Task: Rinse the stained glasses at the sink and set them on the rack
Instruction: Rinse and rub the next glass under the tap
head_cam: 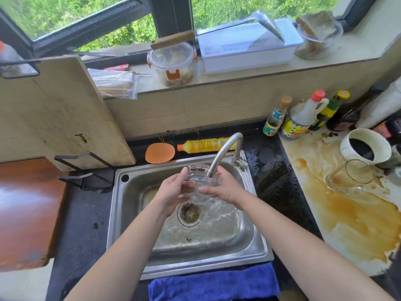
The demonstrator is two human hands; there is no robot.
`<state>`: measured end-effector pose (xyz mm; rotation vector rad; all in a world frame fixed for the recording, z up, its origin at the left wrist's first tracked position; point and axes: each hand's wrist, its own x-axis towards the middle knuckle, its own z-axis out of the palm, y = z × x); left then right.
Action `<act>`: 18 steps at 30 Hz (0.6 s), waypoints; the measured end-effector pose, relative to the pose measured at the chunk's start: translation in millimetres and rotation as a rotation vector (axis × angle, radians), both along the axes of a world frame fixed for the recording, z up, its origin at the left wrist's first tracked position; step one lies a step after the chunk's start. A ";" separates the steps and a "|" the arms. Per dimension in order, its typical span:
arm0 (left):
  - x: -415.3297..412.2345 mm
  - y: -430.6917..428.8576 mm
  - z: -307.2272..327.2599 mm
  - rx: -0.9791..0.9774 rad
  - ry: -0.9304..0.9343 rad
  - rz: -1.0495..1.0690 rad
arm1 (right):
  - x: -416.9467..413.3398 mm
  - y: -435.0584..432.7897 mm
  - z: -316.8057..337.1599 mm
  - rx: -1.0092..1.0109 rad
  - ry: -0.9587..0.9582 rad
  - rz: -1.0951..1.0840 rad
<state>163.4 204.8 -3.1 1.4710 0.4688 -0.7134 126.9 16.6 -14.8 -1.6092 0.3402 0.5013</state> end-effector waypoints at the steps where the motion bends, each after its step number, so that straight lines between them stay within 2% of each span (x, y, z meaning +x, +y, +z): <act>1: -0.3 -0.9 -1.3 -0.035 -0.022 0.029 | -0.2 0.9 -1.7 0.001 -0.001 -0.025; 3: -2.2 -2.3 2.0 -0.110 -0.068 0.074 | -0.5 3.3 -4.2 0.052 0.033 -0.078; 6: -5.1 1.2 4.9 -0.196 -0.110 0.060 | -0.3 3.9 2.5 0.354 0.225 -0.117; 8: -7.0 5.1 6.0 -0.202 -0.118 0.031 | -1.4 2.7 9.2 0.530 0.300 -0.127; 13: -11.4 10.1 9.0 -0.168 -0.099 0.003 | -10.4 -5.1 8.7 0.733 0.403 -0.211; 15: -13.2 11.0 6.9 -0.132 -0.100 -0.007 | -9.9 -3.7 9.1 0.702 0.426 -0.290; 18: -19.6 7.0 6.1 -0.073 -0.122 -0.067 | -7.3 1.5 8.1 0.543 0.460 -0.270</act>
